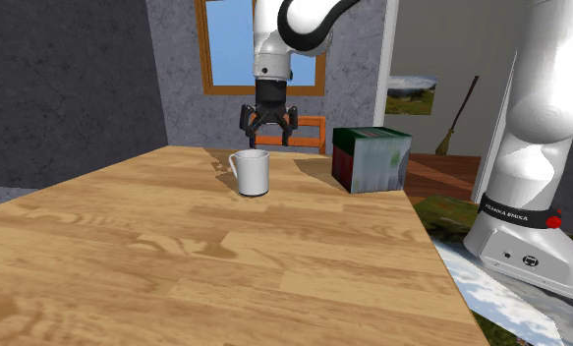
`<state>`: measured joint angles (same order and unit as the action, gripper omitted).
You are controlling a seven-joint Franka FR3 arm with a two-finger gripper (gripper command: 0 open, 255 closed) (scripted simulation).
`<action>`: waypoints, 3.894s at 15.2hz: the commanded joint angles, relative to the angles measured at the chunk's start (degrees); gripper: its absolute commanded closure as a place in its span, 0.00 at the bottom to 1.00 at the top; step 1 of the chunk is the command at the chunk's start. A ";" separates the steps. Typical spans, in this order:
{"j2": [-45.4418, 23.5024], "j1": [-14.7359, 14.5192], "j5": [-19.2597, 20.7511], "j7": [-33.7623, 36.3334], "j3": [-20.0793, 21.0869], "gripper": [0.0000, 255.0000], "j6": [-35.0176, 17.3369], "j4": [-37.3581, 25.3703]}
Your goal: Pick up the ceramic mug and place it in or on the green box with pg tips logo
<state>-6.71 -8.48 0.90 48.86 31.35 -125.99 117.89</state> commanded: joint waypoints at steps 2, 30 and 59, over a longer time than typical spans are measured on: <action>-2.52 -0.74 1.77 1.77 -0.03 0.00 -1.69 -0.55; -2.99 -0.92 2.10 2.12 -0.03 1.00 -2.01 -0.63; 3.99 0.06 -2.19 -0.15 0.40 1.00 19.21 -15.88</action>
<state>-2.82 -8.44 -1.25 48.74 31.76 -107.61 102.76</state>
